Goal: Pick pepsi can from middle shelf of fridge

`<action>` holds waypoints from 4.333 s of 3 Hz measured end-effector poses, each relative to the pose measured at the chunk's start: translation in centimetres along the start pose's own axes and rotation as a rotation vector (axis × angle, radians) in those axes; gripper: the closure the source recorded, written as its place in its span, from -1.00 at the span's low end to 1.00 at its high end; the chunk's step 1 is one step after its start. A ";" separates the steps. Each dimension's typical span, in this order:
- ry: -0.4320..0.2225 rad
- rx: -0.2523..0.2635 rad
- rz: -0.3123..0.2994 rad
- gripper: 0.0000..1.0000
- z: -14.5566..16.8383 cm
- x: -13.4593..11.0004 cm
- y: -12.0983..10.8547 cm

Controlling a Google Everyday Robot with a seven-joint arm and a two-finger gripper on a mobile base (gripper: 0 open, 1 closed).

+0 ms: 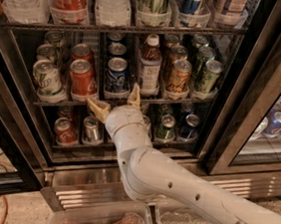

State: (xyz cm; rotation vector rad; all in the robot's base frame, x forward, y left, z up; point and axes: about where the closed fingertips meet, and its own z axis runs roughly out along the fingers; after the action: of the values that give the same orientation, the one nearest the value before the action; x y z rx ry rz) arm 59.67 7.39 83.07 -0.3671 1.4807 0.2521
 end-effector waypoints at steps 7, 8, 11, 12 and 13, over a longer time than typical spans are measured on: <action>-0.034 0.003 -0.026 -0.44 4.1 -0.9 -0.3; -0.024 0.010 -0.034 -0.46 5.0 -0.6 -0.9; 0.005 0.102 -0.017 -0.07 6.2 0.9 -3.9; 0.007 0.108 -0.018 0.38 6.2 0.9 -4.0; 0.007 0.108 -0.018 0.86 6.2 0.9 -3.8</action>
Offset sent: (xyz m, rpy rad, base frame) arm 0.0095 -0.0084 -0.0013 -0.0061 -0.0077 -0.0434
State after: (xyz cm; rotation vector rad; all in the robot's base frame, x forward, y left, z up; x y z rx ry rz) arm 66.95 6.24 82.81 -0.2952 1.4900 0.1559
